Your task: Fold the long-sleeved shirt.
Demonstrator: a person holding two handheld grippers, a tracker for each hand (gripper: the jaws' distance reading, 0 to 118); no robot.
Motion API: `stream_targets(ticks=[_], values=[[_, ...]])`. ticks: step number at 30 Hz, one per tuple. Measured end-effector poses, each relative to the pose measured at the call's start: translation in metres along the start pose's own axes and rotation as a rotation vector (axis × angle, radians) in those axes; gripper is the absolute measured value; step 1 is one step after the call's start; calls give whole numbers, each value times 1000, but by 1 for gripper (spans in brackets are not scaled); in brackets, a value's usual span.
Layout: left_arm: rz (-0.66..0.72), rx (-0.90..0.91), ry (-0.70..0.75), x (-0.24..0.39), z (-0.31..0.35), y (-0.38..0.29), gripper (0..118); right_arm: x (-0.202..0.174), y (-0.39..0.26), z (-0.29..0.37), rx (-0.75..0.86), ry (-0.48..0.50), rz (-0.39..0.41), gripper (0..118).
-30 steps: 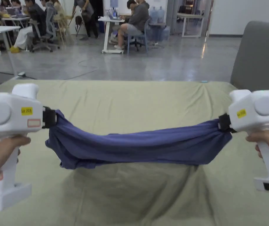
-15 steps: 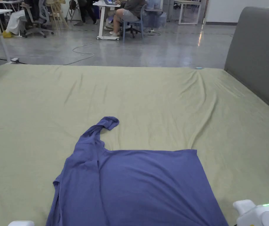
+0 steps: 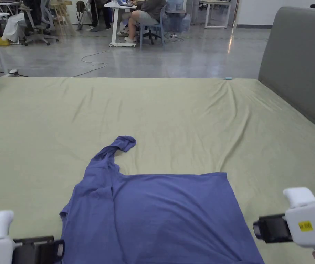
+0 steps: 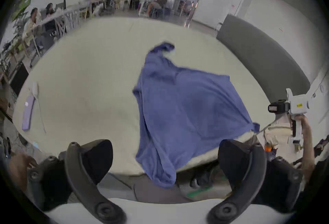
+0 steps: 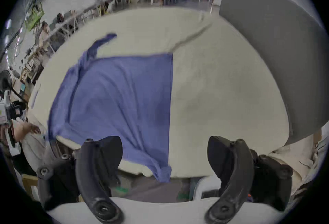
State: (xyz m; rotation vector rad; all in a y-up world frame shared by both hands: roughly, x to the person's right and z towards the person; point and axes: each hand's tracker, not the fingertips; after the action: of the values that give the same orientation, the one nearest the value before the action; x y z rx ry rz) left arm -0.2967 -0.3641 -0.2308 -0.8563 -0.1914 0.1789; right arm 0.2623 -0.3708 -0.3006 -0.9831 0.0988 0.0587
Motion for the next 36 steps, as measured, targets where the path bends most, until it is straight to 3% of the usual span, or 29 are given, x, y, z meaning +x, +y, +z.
stream_targets(ticks=[1,2,3,4,6,9,13,20,25,26,27,28,29,30,36], values=[[-14,50,35,6,2,5,107,-4,6,3,42,-15,-24,87],[-38,127,63,13,3,8,75,-9,10,4,75,-31,-28,49],[-78,151,84,18,-1,11,18,-14,13,3,106,-47,-20,0],[-103,112,117,22,-14,13,0,-19,14,-5,84,-55,-44,0],[-74,108,105,26,-27,11,0,-17,20,-10,62,-55,3,0],[-40,81,61,33,-39,11,0,-25,23,-21,41,5,-19,0],[-86,73,66,35,-48,32,0,-35,30,-27,35,-46,19,0],[-136,96,12,39,-98,120,0,-47,51,-55,17,-15,-62,0],[-147,93,10,41,-215,230,0,-57,60,-90,34,-5,-127,0],[-136,83,22,41,-247,253,7,-58,61,-97,24,4,-141,0],[-121,58,17,38,-275,272,27,-59,63,-102,17,13,-142,0],[-70,12,12,32,-309,293,63,-61,64,-110,7,23,-132,0],[-42,-32,48,29,-339,309,87,-65,66,-117,1,25,-131,0],[-38,-60,102,32,-364,320,101,-66,67,-122,-5,24,-129,0],[53,-182,101,10,-470,335,102,-67,60,-150,-47,28,-128,0]])
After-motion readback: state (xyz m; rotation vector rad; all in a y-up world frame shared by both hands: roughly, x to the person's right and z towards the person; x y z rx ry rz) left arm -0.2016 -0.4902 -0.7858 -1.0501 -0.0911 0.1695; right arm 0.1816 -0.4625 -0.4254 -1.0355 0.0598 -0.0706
